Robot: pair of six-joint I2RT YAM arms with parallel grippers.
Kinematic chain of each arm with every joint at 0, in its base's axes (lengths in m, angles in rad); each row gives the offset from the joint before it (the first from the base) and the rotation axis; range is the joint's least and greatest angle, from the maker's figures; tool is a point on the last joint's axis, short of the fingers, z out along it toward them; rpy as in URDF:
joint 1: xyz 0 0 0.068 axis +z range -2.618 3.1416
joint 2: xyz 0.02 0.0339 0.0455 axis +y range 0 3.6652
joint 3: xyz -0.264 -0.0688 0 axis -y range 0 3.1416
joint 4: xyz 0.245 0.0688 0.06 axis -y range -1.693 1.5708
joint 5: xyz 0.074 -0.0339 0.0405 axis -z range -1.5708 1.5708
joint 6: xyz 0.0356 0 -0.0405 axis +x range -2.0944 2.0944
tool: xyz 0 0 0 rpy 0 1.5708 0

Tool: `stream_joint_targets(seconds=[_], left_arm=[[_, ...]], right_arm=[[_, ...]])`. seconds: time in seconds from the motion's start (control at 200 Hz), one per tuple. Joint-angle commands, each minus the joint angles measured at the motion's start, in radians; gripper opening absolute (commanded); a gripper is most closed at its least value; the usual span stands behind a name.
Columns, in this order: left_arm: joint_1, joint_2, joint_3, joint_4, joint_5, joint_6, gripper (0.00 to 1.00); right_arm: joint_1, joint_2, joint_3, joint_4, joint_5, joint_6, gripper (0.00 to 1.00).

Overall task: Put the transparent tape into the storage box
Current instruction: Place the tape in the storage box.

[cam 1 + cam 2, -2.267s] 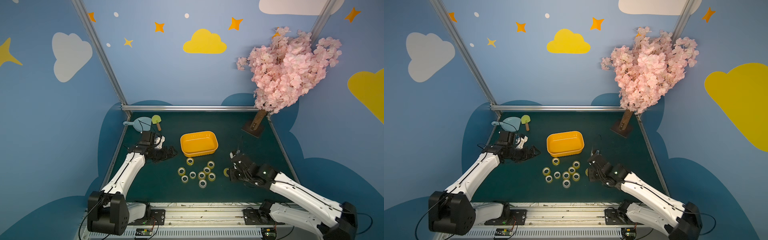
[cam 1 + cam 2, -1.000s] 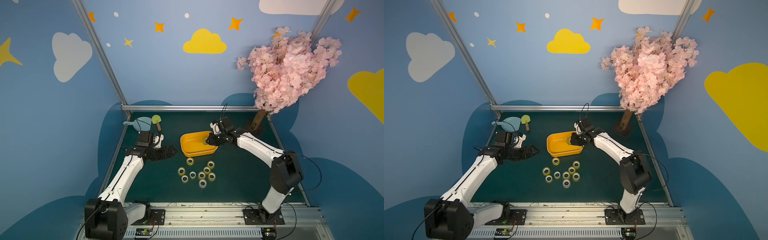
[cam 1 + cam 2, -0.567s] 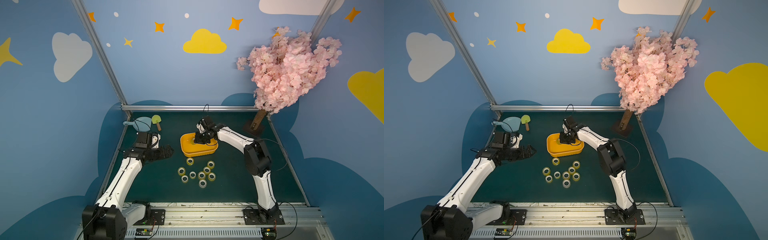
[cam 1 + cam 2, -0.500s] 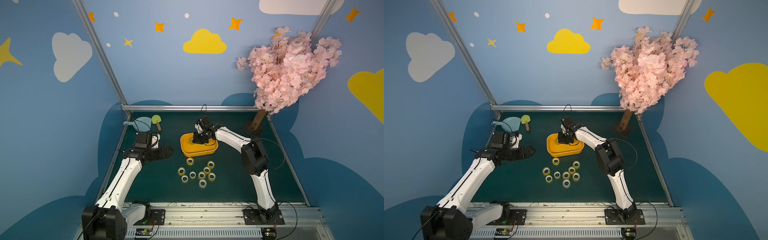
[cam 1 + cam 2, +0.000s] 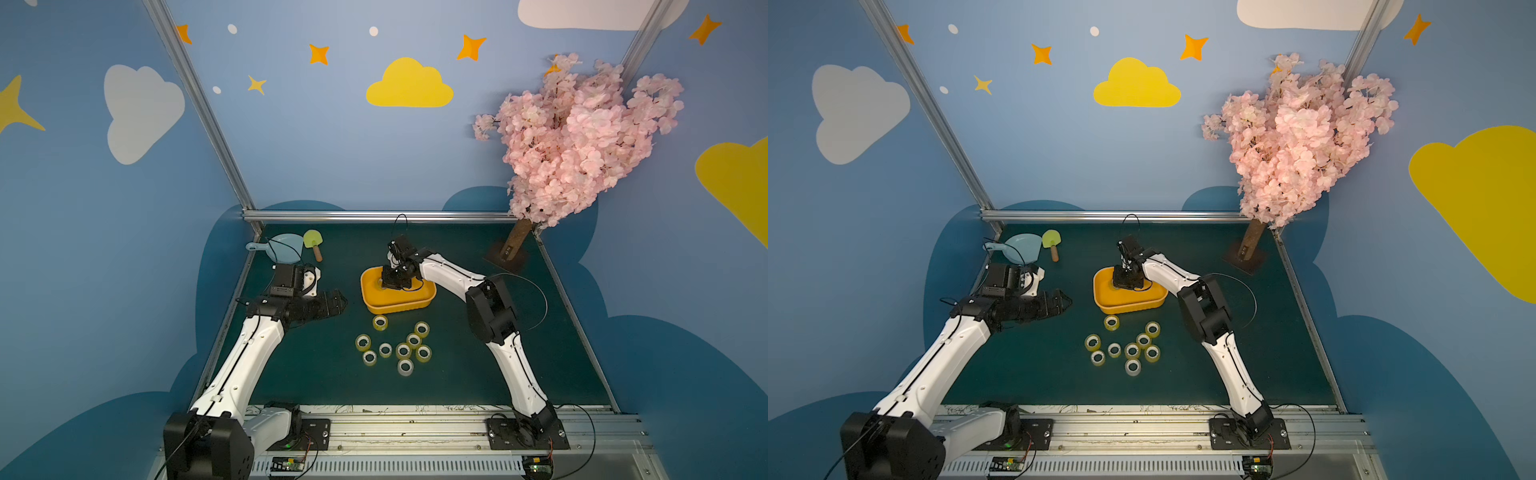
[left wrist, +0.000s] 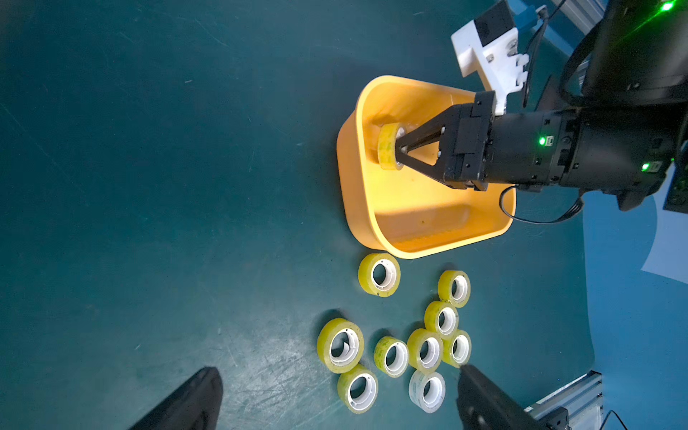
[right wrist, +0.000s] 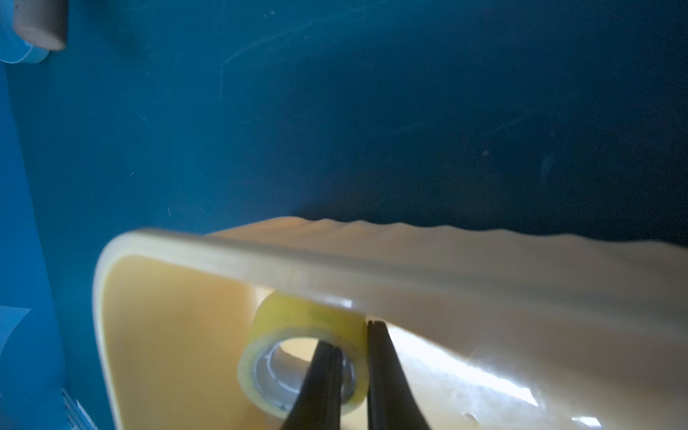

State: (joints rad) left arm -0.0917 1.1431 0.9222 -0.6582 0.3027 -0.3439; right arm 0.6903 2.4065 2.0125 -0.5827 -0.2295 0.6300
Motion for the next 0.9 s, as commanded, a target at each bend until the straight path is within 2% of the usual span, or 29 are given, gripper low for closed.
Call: stream_joint_targets(seconds=[0.0, 0.055, 0.16, 0.235, 0.451, 0.666, 0.896], left_arm=[[0.004, -0.014, 0.01, -0.014, 0.016, 0.007, 1.0], [0.003, -0.014, 0.009, -0.014, 0.018, 0.006, 1.0], [0.003, -0.012, 0.007, -0.011, 0.025, 0.005, 1.0], [0.003, -0.01, 0.007, -0.011, 0.028, 0.003, 1.0], [0.003, 0.004, 0.005, -0.013, 0.03, 0.001, 1.0], [0.002, 0.022, 0.003, -0.008, 0.046, -0.001, 1.0], [-0.001, 0.062, 0.002, 0.007, 0.102, -0.009, 1.0]], right_arm=[[0.01, 0.017, 0.026, -0.013, -0.011, 0.021, 0.0], [0.011, 0.017, 0.027, -0.005, -0.018, 0.023, 0.0], [0.015, 0.016, 0.032, 0.0, -0.035, 0.028, 0.17], [0.014, 0.008, 0.034, -0.003, -0.042, 0.029, 0.25], [0.011, -0.071, -0.003, -0.017, -0.038, 0.013, 0.39], [0.005, -0.233, -0.115, -0.025, -0.01, -0.015, 0.41], [0.009, -0.466, -0.321, -0.025, 0.007, -0.066, 0.37]])
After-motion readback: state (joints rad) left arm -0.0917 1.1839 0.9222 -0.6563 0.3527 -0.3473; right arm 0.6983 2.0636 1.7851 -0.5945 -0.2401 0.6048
